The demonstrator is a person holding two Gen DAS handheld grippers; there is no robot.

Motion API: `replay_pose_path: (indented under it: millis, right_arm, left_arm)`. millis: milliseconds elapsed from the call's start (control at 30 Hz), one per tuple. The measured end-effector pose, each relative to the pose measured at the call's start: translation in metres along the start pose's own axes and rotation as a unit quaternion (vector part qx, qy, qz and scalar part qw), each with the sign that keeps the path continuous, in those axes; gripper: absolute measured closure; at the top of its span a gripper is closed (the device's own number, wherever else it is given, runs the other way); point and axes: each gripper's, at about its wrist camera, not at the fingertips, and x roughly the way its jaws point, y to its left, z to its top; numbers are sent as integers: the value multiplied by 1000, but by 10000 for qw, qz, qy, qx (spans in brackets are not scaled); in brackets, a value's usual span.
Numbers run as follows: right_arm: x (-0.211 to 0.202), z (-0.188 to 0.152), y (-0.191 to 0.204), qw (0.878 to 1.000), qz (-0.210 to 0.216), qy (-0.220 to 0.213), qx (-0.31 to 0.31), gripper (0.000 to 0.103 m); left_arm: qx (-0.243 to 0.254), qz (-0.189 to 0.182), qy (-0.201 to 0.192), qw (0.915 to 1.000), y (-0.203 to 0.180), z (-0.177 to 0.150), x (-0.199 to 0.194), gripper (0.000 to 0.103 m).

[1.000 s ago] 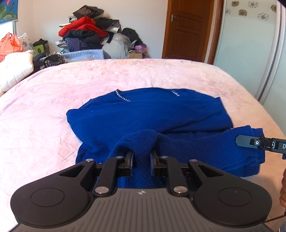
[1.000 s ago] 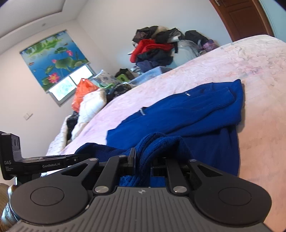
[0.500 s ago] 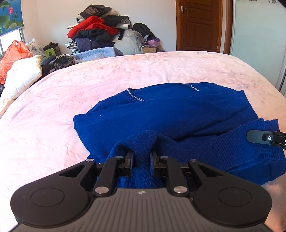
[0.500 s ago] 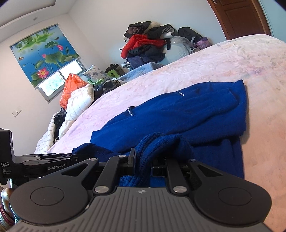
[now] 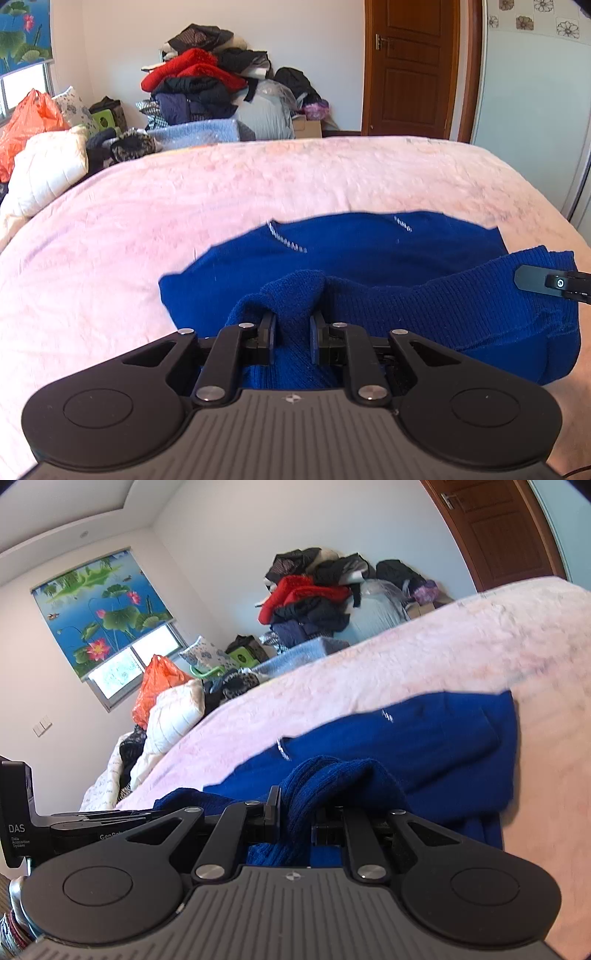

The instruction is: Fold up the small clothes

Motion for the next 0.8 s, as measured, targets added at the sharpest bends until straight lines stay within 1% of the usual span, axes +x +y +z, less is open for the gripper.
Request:
replay_pose_path:
  millis: [200, 333, 500, 633, 733, 800]
  right_arm:
    - [17, 17, -8, 9999, -55, -99, 19, 85]
    - [35, 29, -19, 9998, -111, -83, 105, 85]
    - [69, 42, -42, 9994, -161, 117, 295, 85]
    - [102, 42, -66, 9973, -287, 375, 559, 84]
    - [125, 39, -81, 9948, -423, 604, 707, 80]
    - [135, 36, -94, 9914, -441, 762, 973, 77]
  left_arm:
    - [99, 34, -134, 9999, -1, 26, 17, 86]
    - [114, -13, -52, 9999, -1, 41, 39, 86]
    - [116, 5, 245, 9996, 0, 48, 80, 86]
    - [46, -20, 522, 9986, 2, 48, 112, 85]
    - [-94, -168, 702, 9973, 7, 47, 130, 84]
    - [-284, -238, 819, 9960, 14, 47, 138, 83]
